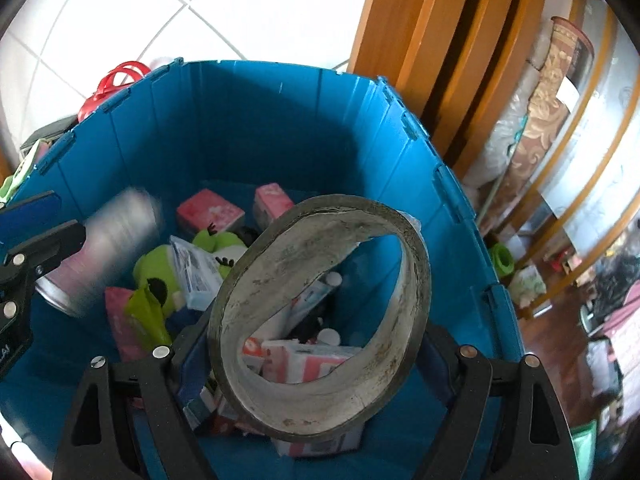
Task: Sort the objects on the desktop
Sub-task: 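Carry the ointment box and tape roll into the blue bin, opening both tools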
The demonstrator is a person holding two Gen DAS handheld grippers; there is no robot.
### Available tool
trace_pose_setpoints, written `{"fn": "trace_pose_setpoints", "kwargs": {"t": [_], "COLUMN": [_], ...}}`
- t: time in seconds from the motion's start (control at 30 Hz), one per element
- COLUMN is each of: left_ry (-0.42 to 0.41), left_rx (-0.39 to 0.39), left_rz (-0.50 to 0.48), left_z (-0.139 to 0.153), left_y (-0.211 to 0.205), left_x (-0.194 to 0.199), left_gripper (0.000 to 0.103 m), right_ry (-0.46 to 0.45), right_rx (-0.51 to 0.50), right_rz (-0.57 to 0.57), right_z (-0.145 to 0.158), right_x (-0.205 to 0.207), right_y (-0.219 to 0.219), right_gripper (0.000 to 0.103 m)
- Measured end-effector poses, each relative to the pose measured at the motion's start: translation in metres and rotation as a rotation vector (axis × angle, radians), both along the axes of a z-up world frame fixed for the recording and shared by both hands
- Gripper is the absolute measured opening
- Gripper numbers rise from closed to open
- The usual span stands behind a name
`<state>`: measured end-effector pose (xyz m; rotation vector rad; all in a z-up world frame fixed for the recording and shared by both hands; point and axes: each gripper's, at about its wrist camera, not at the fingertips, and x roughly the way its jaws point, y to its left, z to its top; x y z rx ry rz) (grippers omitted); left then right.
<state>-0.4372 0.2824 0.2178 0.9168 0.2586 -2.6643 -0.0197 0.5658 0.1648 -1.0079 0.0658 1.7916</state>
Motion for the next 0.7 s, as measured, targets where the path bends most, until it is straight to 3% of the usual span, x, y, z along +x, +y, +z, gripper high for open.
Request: {"fn": "trace_pose_setpoints", "kwargs": {"t": [0.1,0.5,0.57,0.63,0.7], "left_ry": [0.024,0.061,0.068,0.071,0.08], "left_rx": [-0.009,0.051,0.073,0.068,0.052], "left_rz": [0.001,0.025,0.03,0.04,0.048], "left_z": [0.003,0.004,0.001,-0.003,-0.002], "left_y": [0.002,-0.003,-0.003,0.0,0.003], "left_x": [0.004,0.015,0.021,0.027,0.034], "left_gripper": [0.064,0.067,0.074,0.076,0.076], "right_ry": [-0.004,-0.014,-0.015,-0.003,0.003], "right_rx": [-0.02,-0.04,-0.037,-0.052,-0.053], "right_rz": [-0.001,0.009,0.013,0.032,0.038], "right_z": [-0.002,-0.003,-0.003,-0.001,0.0], "right_x": [0.0,-0.001,-0.002,-0.003,-0.003], "right_y": [0.002,0.002,0.001,0.0,0.0], "right_gripper": [0.086,0.088,0.092,0.103,0.103]}}
